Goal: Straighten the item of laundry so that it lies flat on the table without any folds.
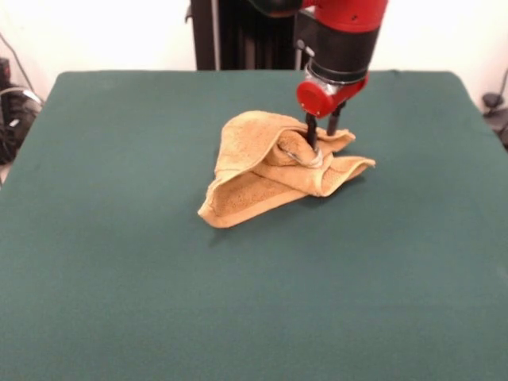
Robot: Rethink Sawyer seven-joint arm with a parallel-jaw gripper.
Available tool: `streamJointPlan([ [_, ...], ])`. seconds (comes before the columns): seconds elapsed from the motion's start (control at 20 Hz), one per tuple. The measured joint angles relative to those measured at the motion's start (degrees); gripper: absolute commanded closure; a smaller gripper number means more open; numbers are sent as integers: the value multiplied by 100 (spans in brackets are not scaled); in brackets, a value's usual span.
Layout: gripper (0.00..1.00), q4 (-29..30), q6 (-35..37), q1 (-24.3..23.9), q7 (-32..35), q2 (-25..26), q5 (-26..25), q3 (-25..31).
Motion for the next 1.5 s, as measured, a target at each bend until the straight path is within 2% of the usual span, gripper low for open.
streamJointPlan([
  [0.35,0,-4,0,32,0,74,-130,0],
  [0.4,100,-5,0,32,0,74,-136,0],
  [1.2,100,-6,0,-27,0,82,-134,7],
  [1.5,100,-2,-1,-303,-51,81,-130,139],
])
